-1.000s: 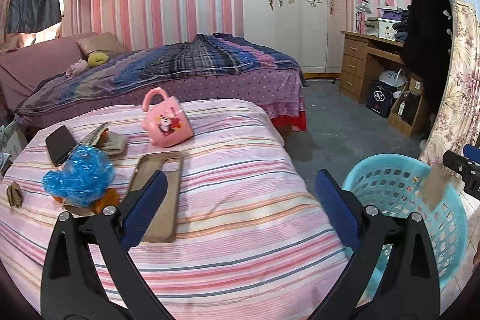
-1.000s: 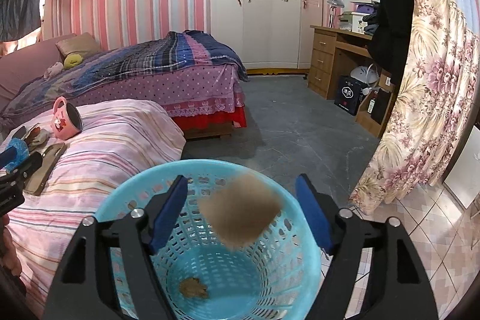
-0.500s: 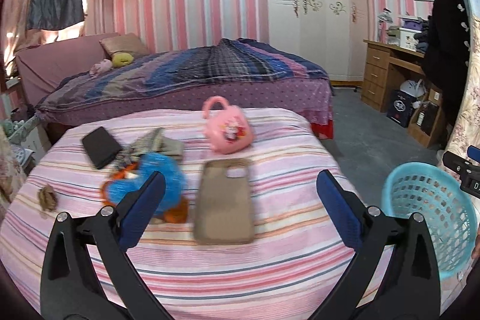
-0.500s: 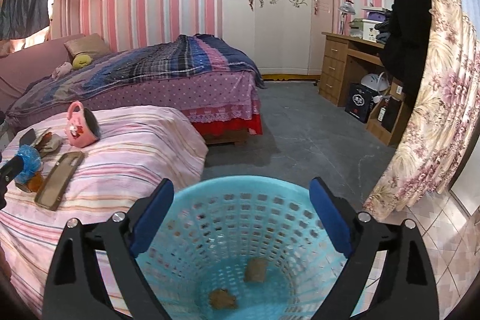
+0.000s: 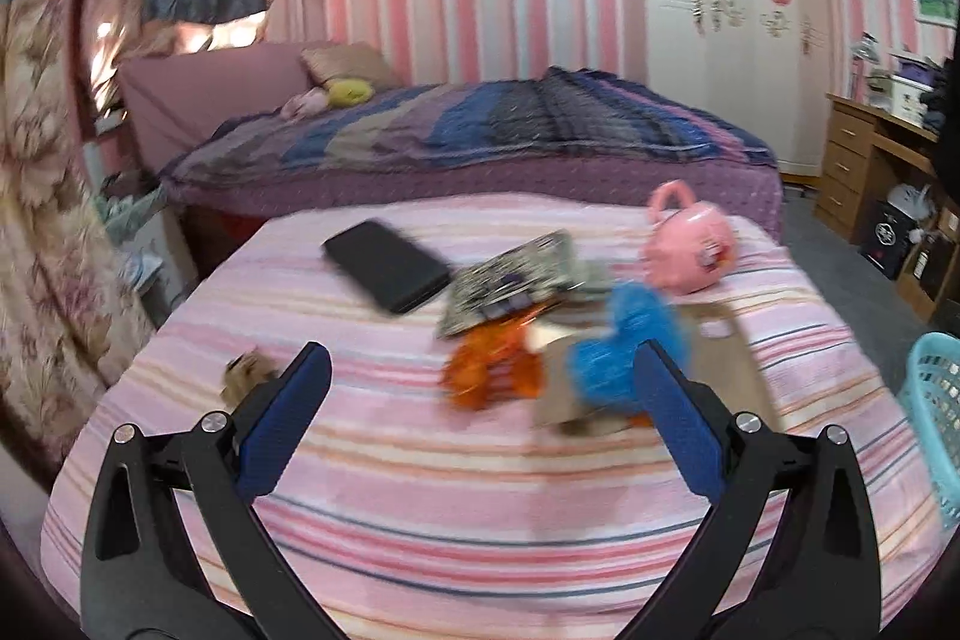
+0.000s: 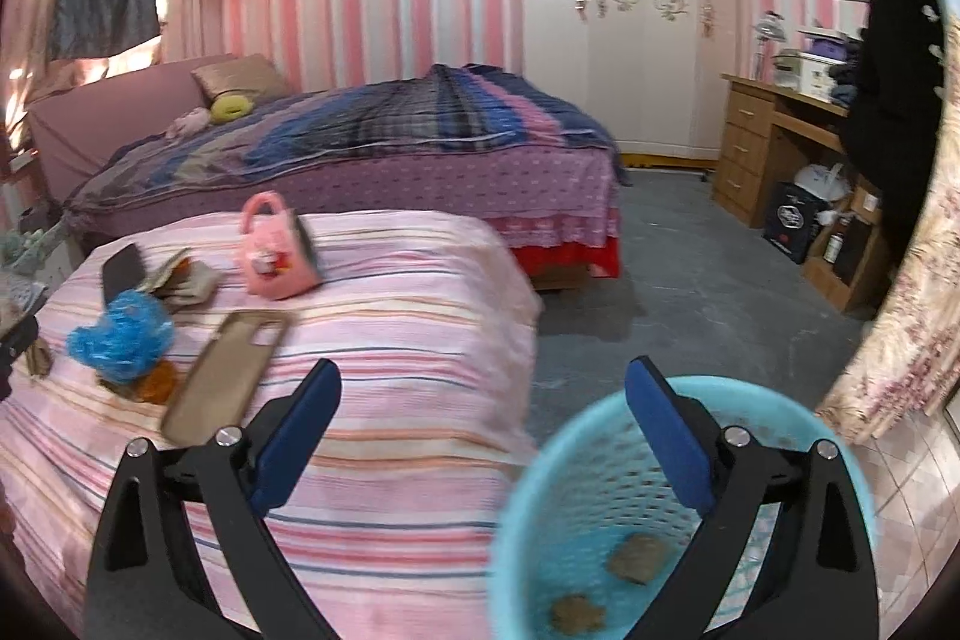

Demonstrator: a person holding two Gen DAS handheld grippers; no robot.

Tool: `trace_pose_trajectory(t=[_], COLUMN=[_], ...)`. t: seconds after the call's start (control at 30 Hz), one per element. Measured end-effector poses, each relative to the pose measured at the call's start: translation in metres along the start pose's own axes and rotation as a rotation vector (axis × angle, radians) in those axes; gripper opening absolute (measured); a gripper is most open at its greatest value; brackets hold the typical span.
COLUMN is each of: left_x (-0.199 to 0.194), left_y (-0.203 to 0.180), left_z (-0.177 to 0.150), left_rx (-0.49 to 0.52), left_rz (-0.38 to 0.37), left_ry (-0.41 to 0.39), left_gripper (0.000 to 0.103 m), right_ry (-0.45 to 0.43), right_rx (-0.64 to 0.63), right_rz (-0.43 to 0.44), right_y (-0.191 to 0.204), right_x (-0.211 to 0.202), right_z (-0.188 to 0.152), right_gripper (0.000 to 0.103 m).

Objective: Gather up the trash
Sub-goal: 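Return both tools to the bed and grasp another paper ball with the left tool, then grasp the blue plastic bag with the right tool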

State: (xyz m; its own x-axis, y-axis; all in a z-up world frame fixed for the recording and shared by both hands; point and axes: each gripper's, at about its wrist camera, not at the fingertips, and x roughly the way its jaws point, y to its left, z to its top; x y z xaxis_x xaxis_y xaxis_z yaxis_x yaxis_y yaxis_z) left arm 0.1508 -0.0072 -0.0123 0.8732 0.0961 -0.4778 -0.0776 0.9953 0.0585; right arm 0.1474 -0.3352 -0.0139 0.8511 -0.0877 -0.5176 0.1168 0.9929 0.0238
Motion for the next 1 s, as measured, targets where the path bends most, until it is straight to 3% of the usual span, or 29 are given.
trace_pose_trajectory(t=[0.33, 0.6, 0.83, 0.9, 0.97, 1.0], left_x=[0.038, 0.076, 0.104, 0.110, 0.115, 0.115], left_y=[0.085, 0.149, 0.157, 0.153, 0.149, 0.149], left_z=[-0.017, -0.020, -0.022, -0.022, -0.022, -0.022], left_rx=[-0.011, -0.134, -0.117, -0.105, -0.090, -0.088], left_rz=[0.126, 0.125, 0.097, 0.080, 0.065, 0.074], left_ry=[0.076, 0.165, 0.237, 0.252, 0.271, 0.271], left_gripper=[0.097, 0.093, 0.075, 0.064, 0.043, 0.040], right_ry=[0.028, 0.031, 0.070, 0.078, 0.078, 0.076], right_rx=[-0.171, -0.214, -0.215, -0.225, -0.231, -0.235], right_rz=[0.099, 0.123, 0.122, 0.117, 0.120, 0.125], right_y=[0.100, 0.144, 0.148, 0.148, 0.150, 0.151], right_x=[0.017, 0.031, 0.049, 0.052, 0.052, 0.050], right_z=[-0.005, 0.005, -0.003, -0.003, -0.004, -0.004], right_gripper=[0.094, 0.094, 0.094, 0.093, 0.093, 0.093])
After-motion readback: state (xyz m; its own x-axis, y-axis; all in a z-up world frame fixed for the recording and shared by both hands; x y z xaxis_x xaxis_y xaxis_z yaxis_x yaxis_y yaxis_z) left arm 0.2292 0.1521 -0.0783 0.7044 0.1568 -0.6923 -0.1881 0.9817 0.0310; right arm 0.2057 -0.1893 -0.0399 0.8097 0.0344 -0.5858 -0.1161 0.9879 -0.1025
